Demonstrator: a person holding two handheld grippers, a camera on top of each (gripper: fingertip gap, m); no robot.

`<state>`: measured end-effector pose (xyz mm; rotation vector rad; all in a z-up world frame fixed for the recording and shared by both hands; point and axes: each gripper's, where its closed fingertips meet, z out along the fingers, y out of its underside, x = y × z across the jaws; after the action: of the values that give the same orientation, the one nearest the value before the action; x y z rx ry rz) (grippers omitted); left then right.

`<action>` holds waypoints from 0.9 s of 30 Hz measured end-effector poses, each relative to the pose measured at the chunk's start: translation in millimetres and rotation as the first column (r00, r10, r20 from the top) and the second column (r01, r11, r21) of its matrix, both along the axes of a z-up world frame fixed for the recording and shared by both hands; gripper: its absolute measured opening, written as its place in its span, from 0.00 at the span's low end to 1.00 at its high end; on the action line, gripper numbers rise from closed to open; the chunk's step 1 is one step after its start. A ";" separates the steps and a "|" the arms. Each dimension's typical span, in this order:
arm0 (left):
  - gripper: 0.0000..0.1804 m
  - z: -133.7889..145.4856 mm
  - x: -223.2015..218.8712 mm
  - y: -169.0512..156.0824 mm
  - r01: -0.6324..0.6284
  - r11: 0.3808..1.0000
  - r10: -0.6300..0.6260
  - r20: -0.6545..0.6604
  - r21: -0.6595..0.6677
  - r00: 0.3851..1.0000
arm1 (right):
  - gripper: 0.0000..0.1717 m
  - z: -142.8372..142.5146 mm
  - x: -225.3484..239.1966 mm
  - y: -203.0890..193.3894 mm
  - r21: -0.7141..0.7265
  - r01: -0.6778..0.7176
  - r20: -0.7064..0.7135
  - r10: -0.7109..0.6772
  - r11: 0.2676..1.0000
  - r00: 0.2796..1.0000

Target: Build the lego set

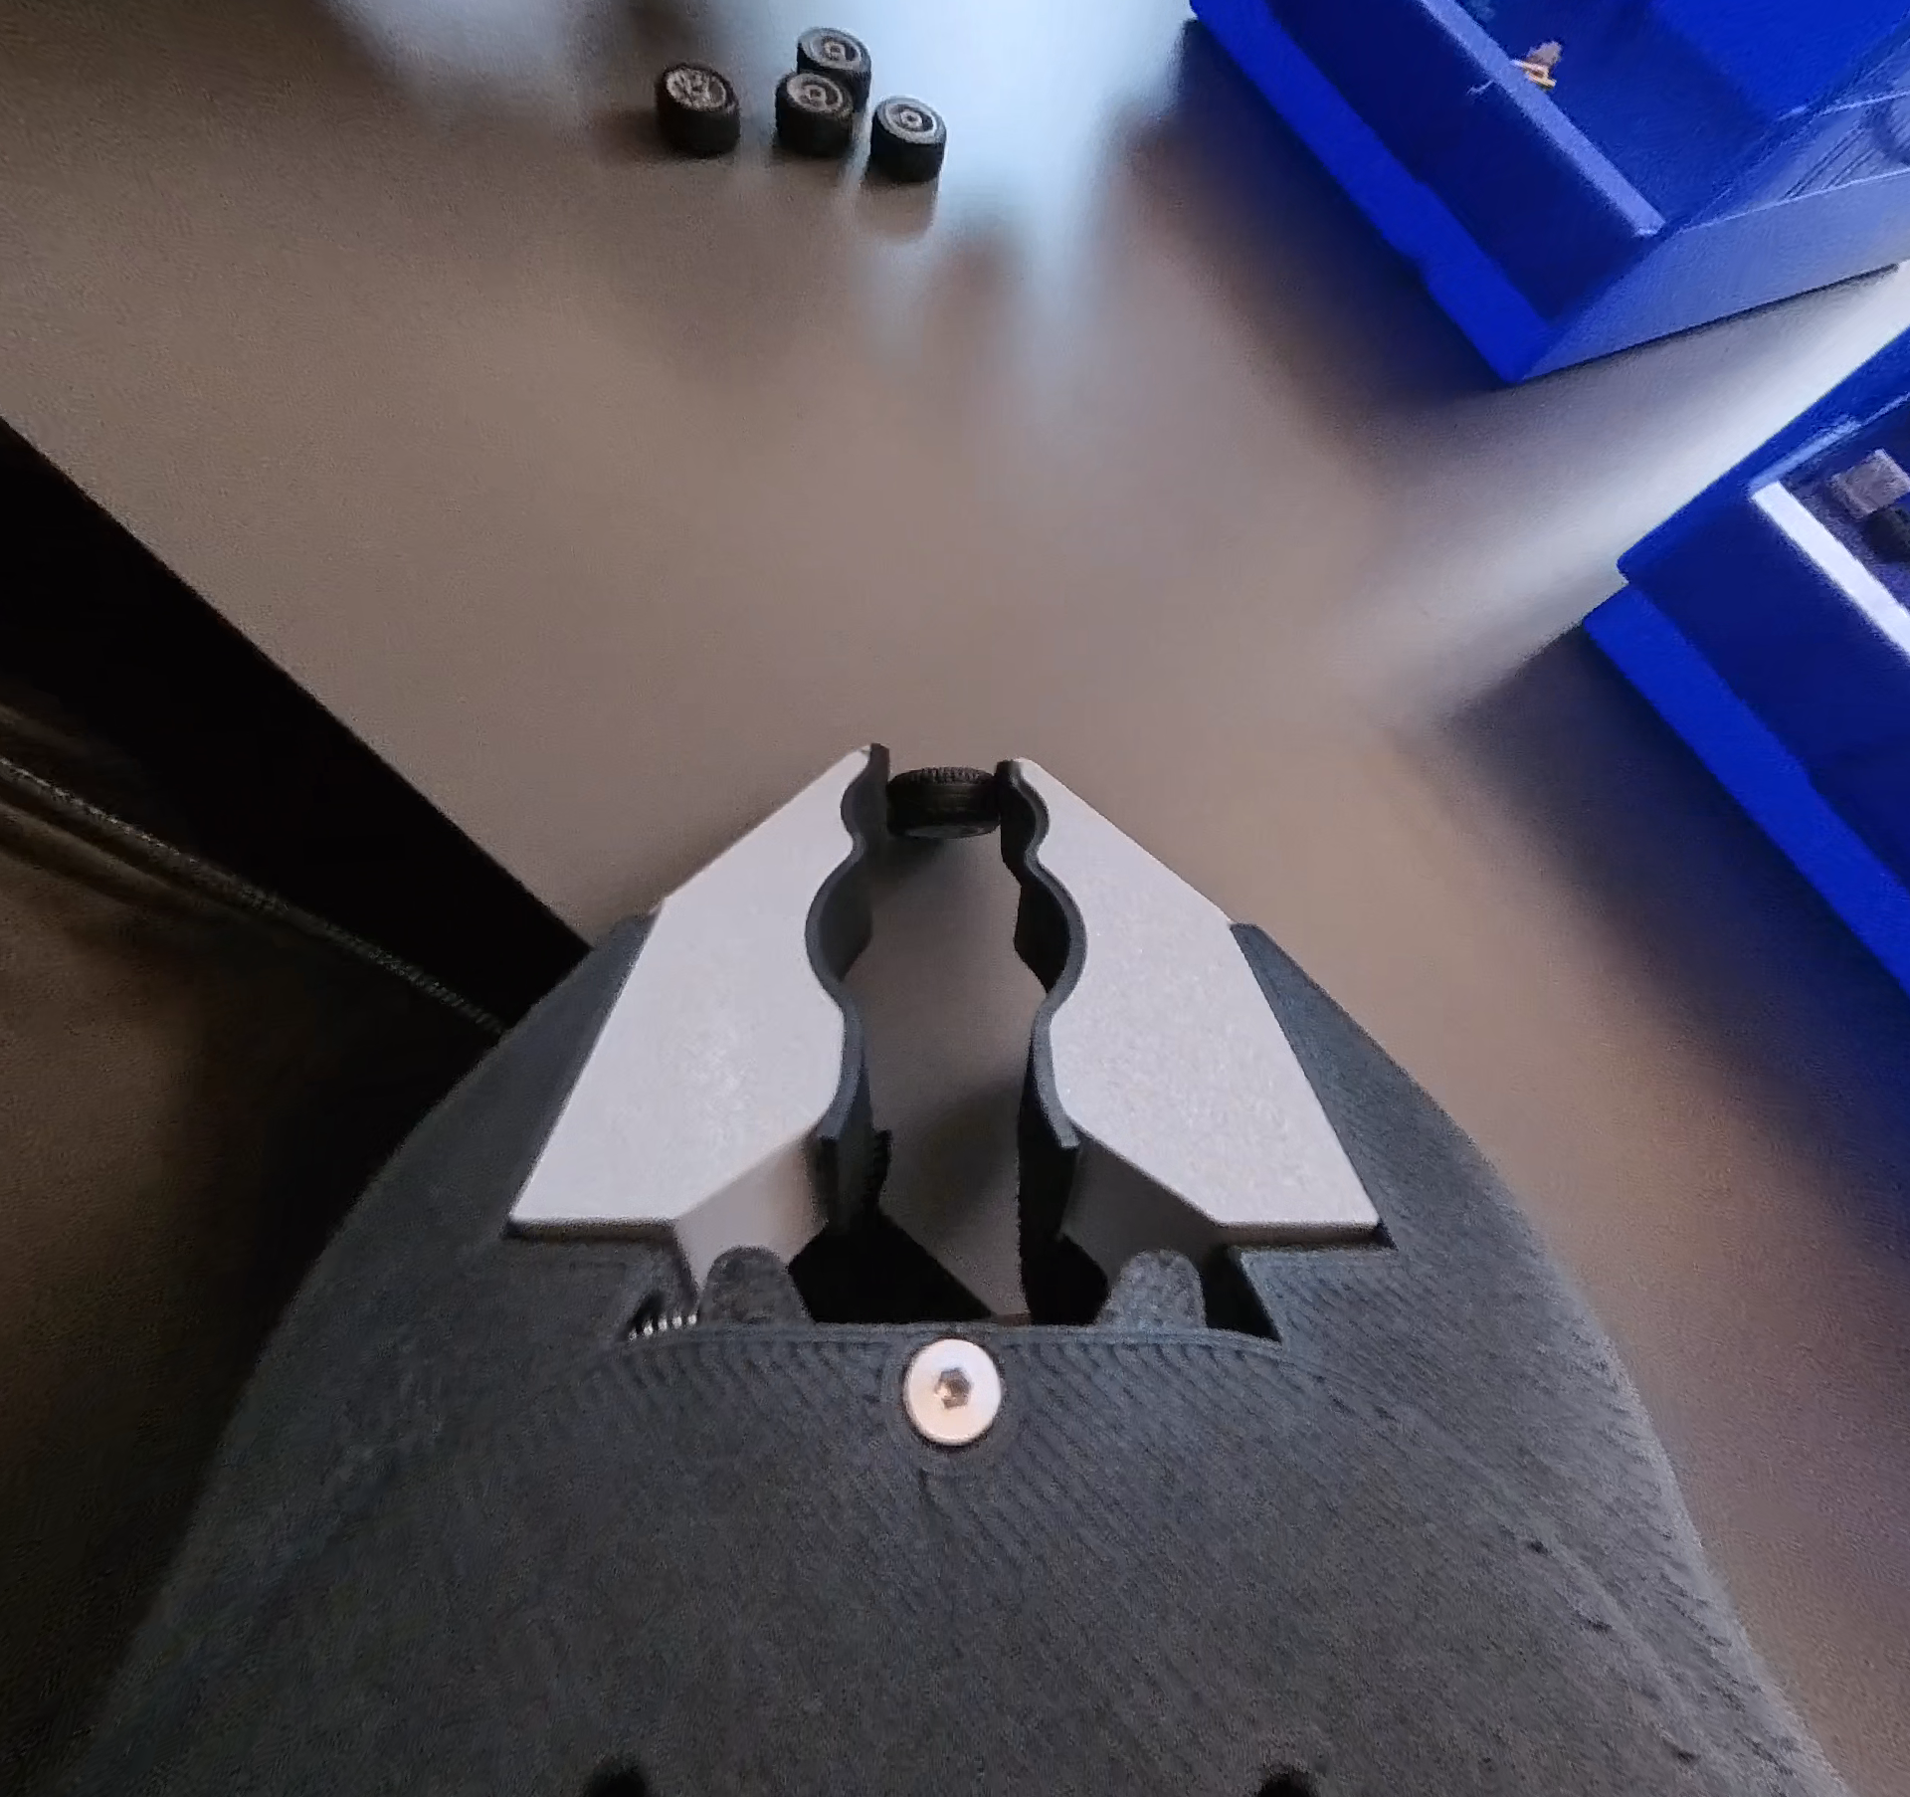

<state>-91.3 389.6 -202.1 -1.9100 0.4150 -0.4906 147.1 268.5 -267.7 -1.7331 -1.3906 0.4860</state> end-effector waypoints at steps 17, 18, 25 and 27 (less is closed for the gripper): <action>0.30 -1.8 -24.4 -4.4 -0.017 1.000 0.017 0.024 -0.007 1.000 | 0.13 58.9 -151.0 68.8 0.048 -0.297 -0.182 0.301 0.954 0.936; 0.30 -1.0 -28.4 -4.9 -0.025 1.000 0.025 0.025 -0.004 0.999 | 0.13 61.3 -164.7 70.6 0.031 -0.319 -0.200 0.318 0.947 0.927; 0.29 8.6 -59.9 -3.0 -0.120 0.992 0.117 0.064 0.046 0.991 | 0.14 36.3 -247.9 84.1 -0.098 -0.370 -0.123 0.358 0.924 0.926; 0.29 10.6 -67.6 -2.5 -0.147 0.988 0.143 0.083 0.055 0.986 | 0.14 22.3 -259.5 87.4 -0.110 -0.358 -0.055 0.354 0.927 0.934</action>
<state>-158.9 387.1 -191.5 -1.8405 0.2348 -0.4504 -112.4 356.0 -245.4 -1.5564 -1.6911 0.8078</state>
